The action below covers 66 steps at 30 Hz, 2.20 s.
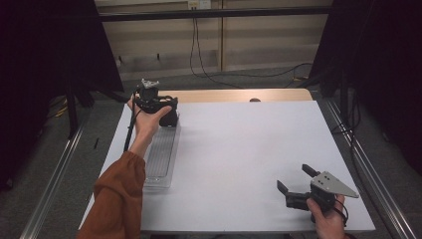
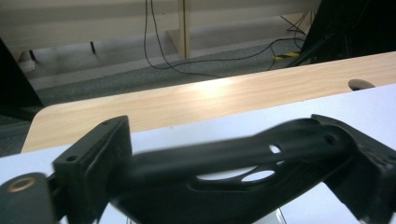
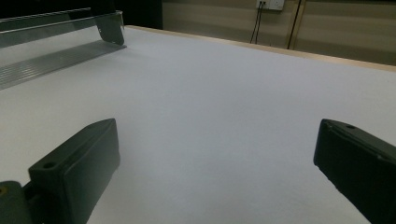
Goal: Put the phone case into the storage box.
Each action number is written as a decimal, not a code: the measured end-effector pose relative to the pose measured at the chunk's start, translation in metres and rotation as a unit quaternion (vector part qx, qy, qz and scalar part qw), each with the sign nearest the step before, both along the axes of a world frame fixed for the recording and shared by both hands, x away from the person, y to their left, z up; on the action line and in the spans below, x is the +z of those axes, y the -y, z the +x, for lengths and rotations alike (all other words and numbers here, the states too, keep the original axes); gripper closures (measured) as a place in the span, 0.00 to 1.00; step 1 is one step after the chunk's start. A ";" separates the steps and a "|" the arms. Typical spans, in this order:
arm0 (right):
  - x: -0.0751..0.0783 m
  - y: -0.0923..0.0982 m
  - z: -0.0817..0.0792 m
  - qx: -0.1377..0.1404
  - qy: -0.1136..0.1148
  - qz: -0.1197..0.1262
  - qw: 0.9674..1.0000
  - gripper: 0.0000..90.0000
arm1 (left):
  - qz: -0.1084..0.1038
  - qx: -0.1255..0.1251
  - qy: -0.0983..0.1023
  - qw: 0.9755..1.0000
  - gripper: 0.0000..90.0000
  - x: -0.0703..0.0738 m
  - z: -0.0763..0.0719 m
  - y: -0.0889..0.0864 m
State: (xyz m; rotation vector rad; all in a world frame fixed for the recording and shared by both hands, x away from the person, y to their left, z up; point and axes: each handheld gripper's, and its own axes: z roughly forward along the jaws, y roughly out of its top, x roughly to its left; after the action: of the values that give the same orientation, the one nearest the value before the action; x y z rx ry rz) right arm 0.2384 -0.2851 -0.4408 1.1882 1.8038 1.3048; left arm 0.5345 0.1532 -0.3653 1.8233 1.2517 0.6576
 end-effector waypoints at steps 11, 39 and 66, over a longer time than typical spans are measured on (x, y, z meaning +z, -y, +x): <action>0.000 0.001 0.000 -0.001 0.000 0.002 1.000 0.00 | 0.011 -0.015 0.016 1.000 0.15 -0.004 0.007 0.002; -0.001 0.001 -0.001 -0.001 0.000 0.000 1.000 0.00 | -0.037 -0.035 0.071 0.996 0.03 -0.001 0.013 -0.010; -0.002 0.002 0.000 -0.001 -0.003 0.001 1.000 0.00 | -0.077 -0.028 0.121 0.989 0.02 0.018 0.001 -0.028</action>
State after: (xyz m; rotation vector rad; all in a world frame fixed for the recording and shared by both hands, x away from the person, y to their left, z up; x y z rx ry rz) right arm 0.2383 -0.2871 -0.4427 1.1962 1.8049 1.3039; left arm 0.5353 0.1807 -0.3474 1.5935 1.0567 0.7080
